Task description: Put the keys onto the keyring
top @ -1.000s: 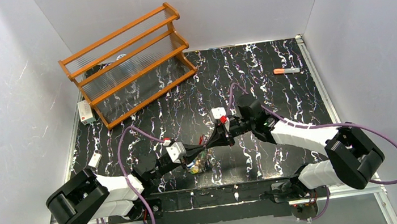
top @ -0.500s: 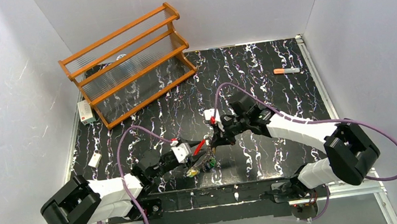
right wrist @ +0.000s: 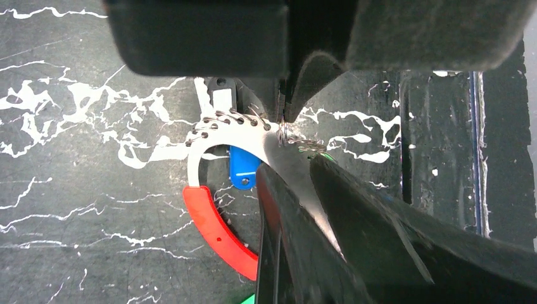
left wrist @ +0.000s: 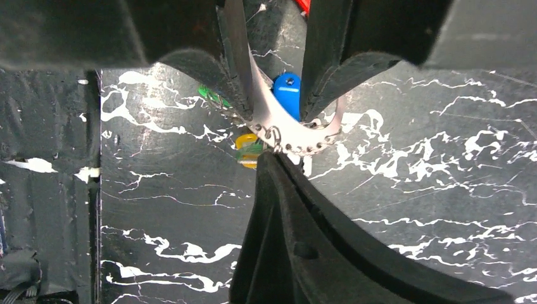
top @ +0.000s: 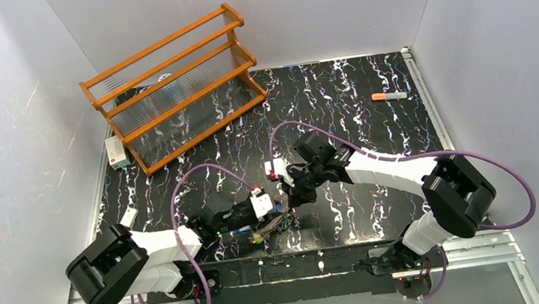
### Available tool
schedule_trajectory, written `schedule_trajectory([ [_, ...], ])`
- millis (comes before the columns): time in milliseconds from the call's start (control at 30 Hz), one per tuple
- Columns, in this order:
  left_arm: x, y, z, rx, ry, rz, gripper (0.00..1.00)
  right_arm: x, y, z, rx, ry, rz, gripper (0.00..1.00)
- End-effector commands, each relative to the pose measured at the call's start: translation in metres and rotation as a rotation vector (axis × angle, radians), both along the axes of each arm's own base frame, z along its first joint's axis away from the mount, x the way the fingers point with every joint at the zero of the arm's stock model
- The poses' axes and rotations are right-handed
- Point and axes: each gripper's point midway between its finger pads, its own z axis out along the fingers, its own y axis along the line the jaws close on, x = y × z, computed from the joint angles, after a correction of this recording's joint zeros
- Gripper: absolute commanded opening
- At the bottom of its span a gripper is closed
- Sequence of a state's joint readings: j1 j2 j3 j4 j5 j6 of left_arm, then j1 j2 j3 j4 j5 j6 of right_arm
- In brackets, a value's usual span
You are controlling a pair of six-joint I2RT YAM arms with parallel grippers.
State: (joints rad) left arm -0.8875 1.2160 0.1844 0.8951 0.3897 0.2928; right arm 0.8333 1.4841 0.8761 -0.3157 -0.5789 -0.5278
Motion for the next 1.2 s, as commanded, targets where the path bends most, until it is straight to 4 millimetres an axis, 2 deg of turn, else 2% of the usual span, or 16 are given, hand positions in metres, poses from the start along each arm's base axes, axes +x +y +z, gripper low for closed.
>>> schedule_trajectory([
  [0, -0.004, -0.015, 0.002, 0.004, 0.015, -0.071, 0.30, 0.003, 0.015, 0.016, 0.031, -0.026, 0.026, 0.01],
  [233, -0.002, -0.021, -0.004, 0.023, 0.037, -0.083, 0.17, -0.004, 0.021, 0.015, 0.033, -0.010, 0.046, 0.01],
  [467, 0.002, -0.018, -0.009, 0.040, 0.035, -0.058, 0.01, -0.004, 0.022, 0.015, 0.034, -0.018, 0.051, 0.01],
  [700, 0.003, -0.014, -0.010, 0.038, 0.041, -0.030, 0.00, -0.002, 0.025, 0.018, 0.053, -0.024, 0.046, 0.01],
  [733, 0.004, -0.013, -0.009, 0.035, 0.039, -0.021, 0.00, -0.002, 0.026, 0.020, 0.066, -0.029, 0.045, 0.03],
  [967, 0.008, -0.002, 0.009, -0.028, 0.002, 0.051, 0.00, 0.011, 0.025, 0.044, 0.242, -0.064, -0.041, 0.37],
  [1067, 0.008, 0.005, 0.016, -0.070, -0.013, 0.083, 0.00, 0.015, 0.021, 0.064, 0.348, -0.071, -0.052, 0.42],
  [1167, 0.007, 0.009, 0.027, -0.123, -0.029, 0.105, 0.00, 0.011, 0.018, 0.082, 0.442, -0.092, -0.021, 0.43],
])
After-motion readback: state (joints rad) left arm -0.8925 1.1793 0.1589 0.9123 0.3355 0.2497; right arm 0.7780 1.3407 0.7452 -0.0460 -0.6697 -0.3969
